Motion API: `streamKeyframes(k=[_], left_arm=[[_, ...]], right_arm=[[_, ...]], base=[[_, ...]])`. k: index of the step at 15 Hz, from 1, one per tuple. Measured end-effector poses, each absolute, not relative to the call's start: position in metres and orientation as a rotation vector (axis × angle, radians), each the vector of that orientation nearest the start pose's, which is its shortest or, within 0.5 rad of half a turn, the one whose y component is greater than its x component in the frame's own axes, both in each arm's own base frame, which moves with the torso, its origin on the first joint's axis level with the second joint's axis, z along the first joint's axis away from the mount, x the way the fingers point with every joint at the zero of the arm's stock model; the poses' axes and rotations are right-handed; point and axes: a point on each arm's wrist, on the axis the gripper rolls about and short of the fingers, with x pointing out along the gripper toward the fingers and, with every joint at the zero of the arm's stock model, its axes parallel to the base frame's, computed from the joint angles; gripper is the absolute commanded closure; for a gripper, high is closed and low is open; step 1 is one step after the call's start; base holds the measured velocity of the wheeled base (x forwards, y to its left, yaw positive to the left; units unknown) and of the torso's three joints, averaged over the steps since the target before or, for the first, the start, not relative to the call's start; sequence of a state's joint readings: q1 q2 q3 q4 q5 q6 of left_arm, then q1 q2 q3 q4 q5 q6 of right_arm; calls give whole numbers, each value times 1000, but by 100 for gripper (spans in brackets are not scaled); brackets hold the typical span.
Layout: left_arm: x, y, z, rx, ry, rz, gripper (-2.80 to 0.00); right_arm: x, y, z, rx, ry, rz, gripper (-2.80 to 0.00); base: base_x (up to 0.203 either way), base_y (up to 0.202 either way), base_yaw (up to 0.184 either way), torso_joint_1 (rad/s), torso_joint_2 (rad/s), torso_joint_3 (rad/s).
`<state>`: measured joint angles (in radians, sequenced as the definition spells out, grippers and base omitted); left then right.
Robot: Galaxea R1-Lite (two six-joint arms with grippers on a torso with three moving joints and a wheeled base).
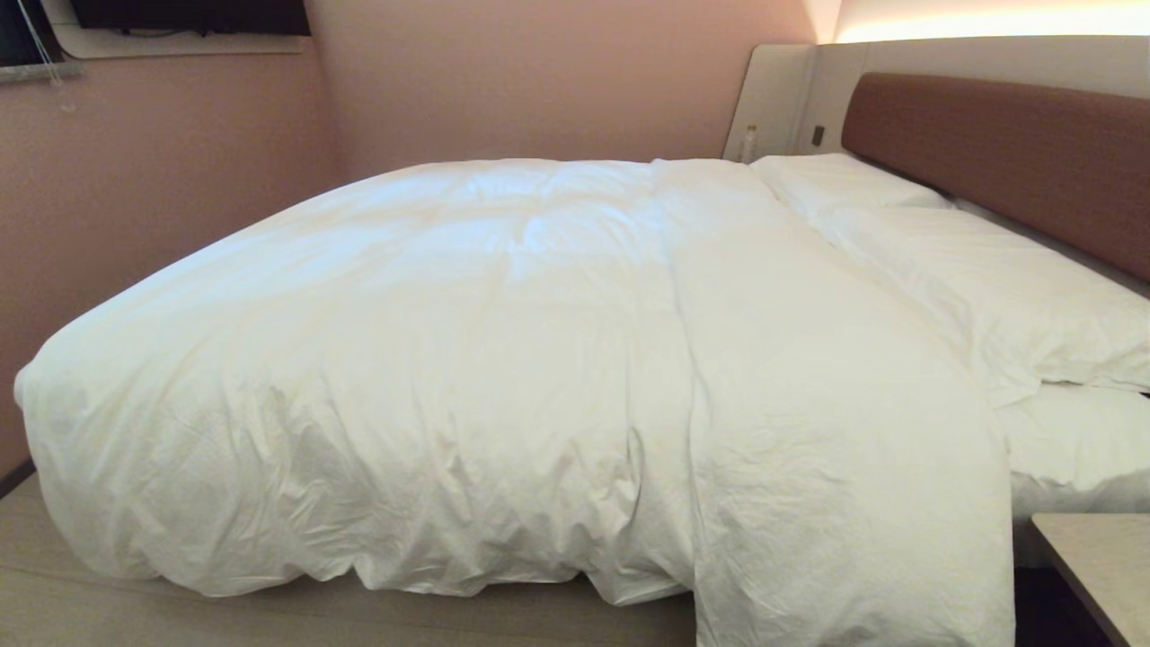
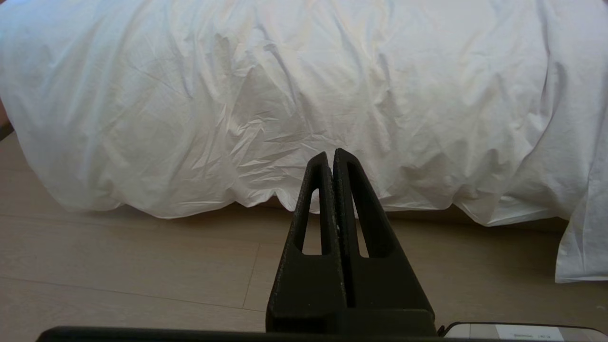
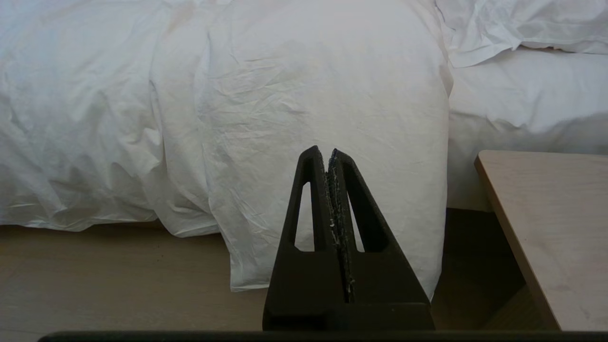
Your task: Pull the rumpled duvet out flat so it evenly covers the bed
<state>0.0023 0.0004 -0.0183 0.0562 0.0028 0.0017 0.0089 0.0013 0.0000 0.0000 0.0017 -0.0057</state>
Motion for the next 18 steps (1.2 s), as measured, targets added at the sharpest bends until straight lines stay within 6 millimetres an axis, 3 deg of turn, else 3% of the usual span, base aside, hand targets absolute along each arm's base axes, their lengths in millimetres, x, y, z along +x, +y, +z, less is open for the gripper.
streamKeyframes(k=[10, 18], left_arm=[[-24, 0, 75, 5, 39, 5, 0], [-24, 0, 75, -1, 38, 4, 0]], right_arm=[[-23, 0, 76, -5, 0, 10, 0], [-23, 0, 75, -5, 1, 10, 0]], base=[[0, 7, 1, 0, 0, 0], [0, 187, 2, 1, 2, 1]])
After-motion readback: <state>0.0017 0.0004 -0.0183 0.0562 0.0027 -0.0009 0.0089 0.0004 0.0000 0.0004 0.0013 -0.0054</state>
